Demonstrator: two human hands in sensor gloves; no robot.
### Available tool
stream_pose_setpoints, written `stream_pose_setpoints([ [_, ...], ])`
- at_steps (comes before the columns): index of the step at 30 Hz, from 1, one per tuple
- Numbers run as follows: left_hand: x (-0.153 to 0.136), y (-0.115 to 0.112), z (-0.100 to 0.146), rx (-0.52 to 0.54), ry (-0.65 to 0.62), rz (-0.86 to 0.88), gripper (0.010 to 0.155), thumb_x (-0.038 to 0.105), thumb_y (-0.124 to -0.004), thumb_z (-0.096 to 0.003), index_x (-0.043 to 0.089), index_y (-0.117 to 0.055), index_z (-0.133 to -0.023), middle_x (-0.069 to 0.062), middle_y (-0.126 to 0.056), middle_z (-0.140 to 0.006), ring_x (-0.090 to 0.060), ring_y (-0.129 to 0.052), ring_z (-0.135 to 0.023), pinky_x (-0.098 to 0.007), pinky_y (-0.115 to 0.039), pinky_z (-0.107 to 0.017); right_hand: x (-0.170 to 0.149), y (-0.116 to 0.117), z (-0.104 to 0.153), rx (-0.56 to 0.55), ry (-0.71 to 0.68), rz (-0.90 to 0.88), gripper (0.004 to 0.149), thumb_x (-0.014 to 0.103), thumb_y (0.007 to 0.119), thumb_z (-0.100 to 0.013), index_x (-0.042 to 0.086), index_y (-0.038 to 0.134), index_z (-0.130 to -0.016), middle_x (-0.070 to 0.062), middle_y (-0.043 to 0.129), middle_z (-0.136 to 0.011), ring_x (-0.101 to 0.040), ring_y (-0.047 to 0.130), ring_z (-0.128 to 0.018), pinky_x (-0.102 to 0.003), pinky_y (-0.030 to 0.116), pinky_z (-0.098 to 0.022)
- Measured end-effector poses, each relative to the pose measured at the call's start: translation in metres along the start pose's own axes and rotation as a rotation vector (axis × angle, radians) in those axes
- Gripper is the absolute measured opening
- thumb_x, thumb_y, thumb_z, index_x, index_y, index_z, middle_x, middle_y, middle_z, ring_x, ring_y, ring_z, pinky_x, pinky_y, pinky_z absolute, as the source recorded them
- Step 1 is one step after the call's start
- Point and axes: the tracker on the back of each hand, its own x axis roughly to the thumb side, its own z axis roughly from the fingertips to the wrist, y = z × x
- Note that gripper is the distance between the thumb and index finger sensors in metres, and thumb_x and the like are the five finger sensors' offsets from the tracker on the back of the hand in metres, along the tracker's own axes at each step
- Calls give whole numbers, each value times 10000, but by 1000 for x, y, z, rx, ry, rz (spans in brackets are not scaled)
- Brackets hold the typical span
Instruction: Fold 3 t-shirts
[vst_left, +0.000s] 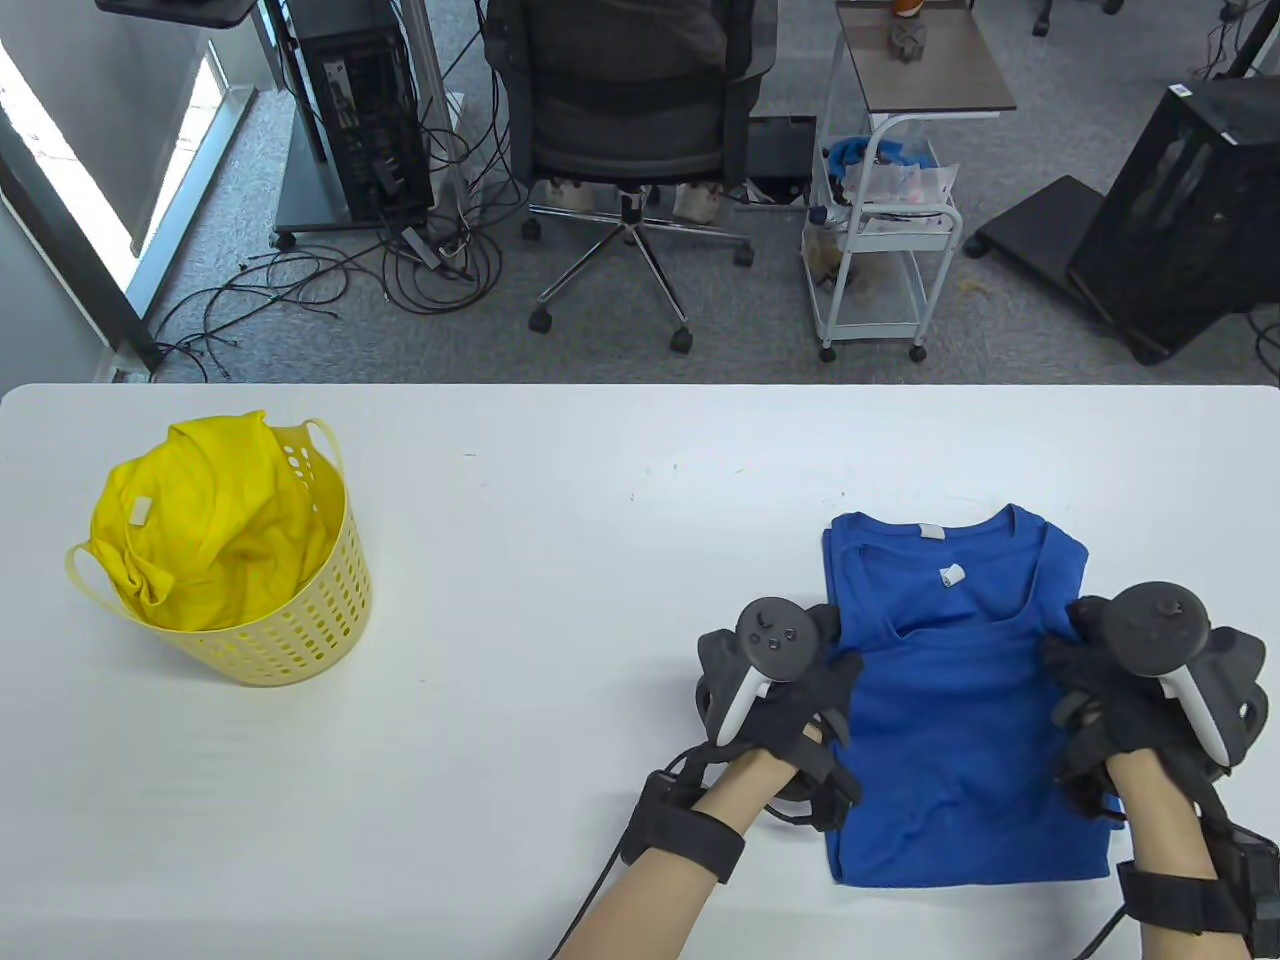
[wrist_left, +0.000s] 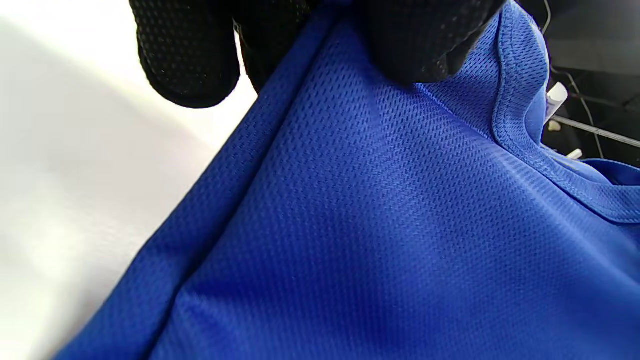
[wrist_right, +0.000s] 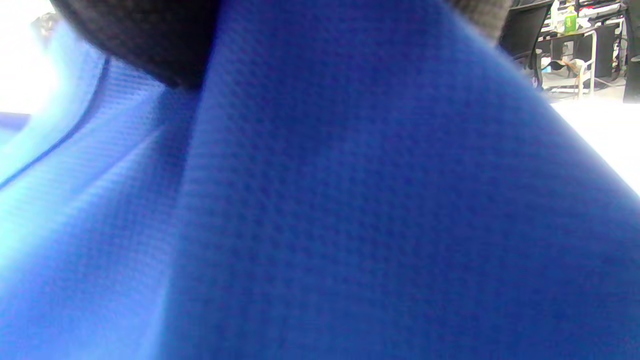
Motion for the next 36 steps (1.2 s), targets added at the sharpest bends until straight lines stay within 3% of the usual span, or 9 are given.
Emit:
stream_pose_setpoints([
  [14, 6, 0, -57, -6, 58, 45, 543, 403, -724, -433, 354, -482, -917, 86, -773, -824, -101, -902, -660, -395, -807, -561, 16, 11, -65, -3, 62, 76, 474, 335, 861, -401, 213, 666, -816, -56, 857, -776, -210, 1000, -504, -420, 856, -409],
  [21, -4, -1, -85, 9, 105, -23, 543, 402, -728, -431, 349, -493, -918, 79, -782, -820, -115, -905, -662, -404, -804, -561, 18, 36, -91, 33, 103, 69, 479, 342, 849, -407, 221, 657, -829, -55, 840, -807, -230, 984, -543, -442, 828, -440],
  [30, -15, -9, -103, 50, 149, -194, 590, 427, -780, -410, 324, -522, -931, 60, -825, -793, -130, -942, -604, -368, -832, -492, 6, 78, -118, 118, 198, 101, 493, 358, 838, -410, 224, 651, -846, -61, 824, -830, -247, 961, -571, -457, 800, -460],
  [33, -15, -6, -104, 73, 157, -280, 660, 428, -798, -403, 315, -470, -964, 48, -795, -828, -138, -931, -618, -373, -824, -495, 3, 87, -120, 109, 240, 159, 549, 363, 847, -403, 223, 621, -883, -72, 799, -855, -254, 941, -598, -464, 784, -479],
  [36, -17, 0, -104, 90, 155, -334, 684, 427, -803, -400, 312, -447, -972, 45, -772, -857, -139, -923, -639, -387, -819, -514, 2, 86, -117, 72, 257, 238, 713, 403, 857, -383, 192, 511, -970, -96, 715, -914, -272, 897, -655, -479, 755, -507],
])
